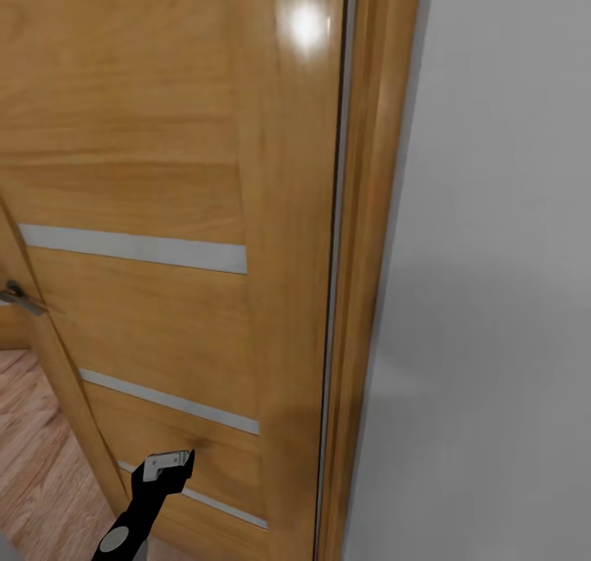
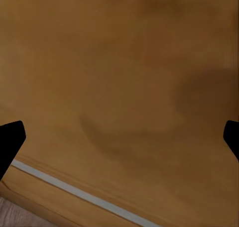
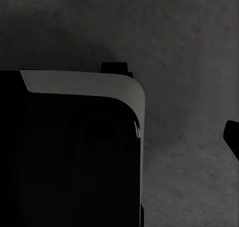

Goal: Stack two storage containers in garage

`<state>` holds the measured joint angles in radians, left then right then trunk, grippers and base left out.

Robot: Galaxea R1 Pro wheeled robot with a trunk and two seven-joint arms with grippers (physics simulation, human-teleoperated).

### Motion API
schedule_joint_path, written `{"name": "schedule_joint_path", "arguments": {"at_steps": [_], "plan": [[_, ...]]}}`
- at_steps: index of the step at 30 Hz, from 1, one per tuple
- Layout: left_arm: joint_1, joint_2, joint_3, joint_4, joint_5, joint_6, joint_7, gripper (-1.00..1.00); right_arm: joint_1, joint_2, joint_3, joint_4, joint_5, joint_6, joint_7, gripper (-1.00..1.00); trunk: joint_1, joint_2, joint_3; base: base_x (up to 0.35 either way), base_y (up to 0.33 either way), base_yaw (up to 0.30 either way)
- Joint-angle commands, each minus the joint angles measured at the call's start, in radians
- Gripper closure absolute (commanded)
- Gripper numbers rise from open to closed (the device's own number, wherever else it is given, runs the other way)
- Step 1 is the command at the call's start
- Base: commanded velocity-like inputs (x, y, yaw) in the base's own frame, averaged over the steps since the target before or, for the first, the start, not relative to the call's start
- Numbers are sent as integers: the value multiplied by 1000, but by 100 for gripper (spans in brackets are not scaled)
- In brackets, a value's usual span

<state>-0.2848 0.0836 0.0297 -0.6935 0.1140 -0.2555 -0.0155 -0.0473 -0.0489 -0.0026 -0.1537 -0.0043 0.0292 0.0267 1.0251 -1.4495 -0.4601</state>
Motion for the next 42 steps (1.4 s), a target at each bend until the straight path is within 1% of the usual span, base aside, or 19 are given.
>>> {"name": "schedule_joint_path", "arguments": {"at_steps": [1,9,27,35,42], "plan": [[0,0,-1,0,10,-2,-2,-100,0,0,0,-1,0,3,3,-100,0,-1,-1,0,0,-96],[-1,-1,-1,0,10,-4,-1,-100,0,0,0,-1,0,3,3,-100,0,-1,2,0,0,-136],[-1,-1,-1,0,10,-4,-1,-100,0,0,0,-1,0,3,2,-100,0,-1,2,0,0,-14],[-1,-1,-1,1,10,-35,-2,-100,0,0,0,-1,0,3,3,-100,0,-1,4,0,0,-139],[-1,-1,-1,2,10,-47,-2,-100,0,0,0,-1,0,3,3,-100,0,-1,4,0,0,-76]]}}
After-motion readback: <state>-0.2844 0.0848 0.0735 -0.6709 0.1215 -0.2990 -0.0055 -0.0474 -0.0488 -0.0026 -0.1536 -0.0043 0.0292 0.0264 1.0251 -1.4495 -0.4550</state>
